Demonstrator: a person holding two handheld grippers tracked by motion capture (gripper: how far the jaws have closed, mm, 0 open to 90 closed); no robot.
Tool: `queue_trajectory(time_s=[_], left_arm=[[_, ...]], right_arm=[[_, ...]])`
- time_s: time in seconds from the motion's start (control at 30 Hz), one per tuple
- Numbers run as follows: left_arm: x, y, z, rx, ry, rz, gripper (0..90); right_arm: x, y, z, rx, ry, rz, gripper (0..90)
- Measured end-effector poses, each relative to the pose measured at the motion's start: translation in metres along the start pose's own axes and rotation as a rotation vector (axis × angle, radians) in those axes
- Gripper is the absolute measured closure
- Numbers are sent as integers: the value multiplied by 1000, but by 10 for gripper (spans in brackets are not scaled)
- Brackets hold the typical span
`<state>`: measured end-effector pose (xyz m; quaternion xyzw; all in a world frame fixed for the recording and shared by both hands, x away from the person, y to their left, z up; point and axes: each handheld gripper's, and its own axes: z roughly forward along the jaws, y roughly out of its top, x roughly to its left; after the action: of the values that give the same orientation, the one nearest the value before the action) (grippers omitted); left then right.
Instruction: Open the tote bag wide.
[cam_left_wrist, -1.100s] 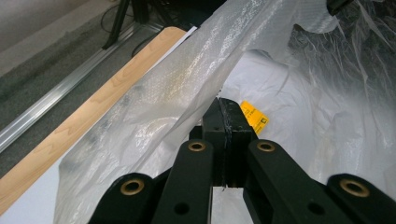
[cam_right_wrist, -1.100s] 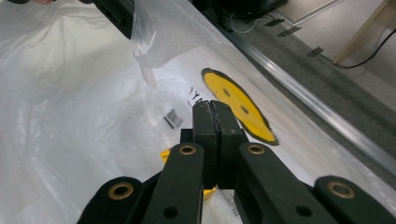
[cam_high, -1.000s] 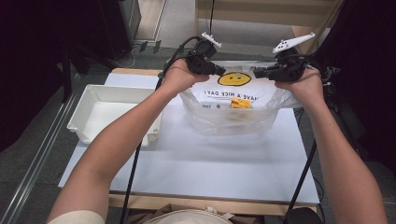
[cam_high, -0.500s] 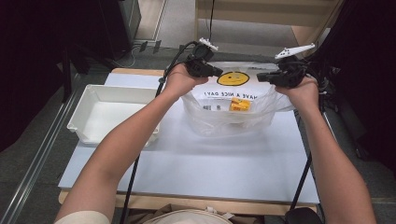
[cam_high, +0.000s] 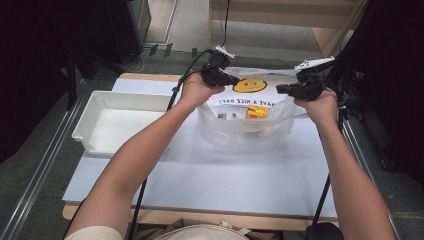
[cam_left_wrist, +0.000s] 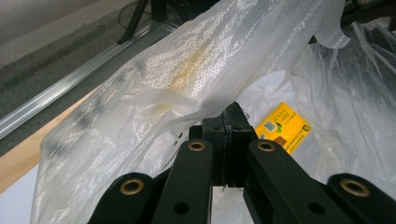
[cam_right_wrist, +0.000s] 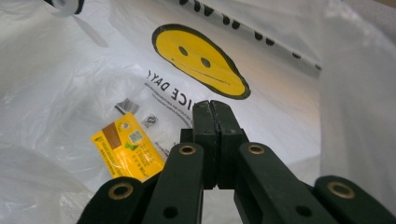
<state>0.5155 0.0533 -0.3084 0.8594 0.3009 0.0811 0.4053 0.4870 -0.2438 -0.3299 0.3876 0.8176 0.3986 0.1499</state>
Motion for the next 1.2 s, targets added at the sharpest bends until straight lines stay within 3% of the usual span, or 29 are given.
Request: queue_trajectory(time_s=[0.37,0.63,1.2], left_arm=[[5,-13,14,3,5,-44,899],[5,-19,21,-31,12,-64,900],[10,-46,40,-12,14,-91,898]], right_arm=[[-7,-20,12,9,-18,56,900],[-7,-28,18,8,-19,66,900],[-7,-51,25,13,-19,92,900]])
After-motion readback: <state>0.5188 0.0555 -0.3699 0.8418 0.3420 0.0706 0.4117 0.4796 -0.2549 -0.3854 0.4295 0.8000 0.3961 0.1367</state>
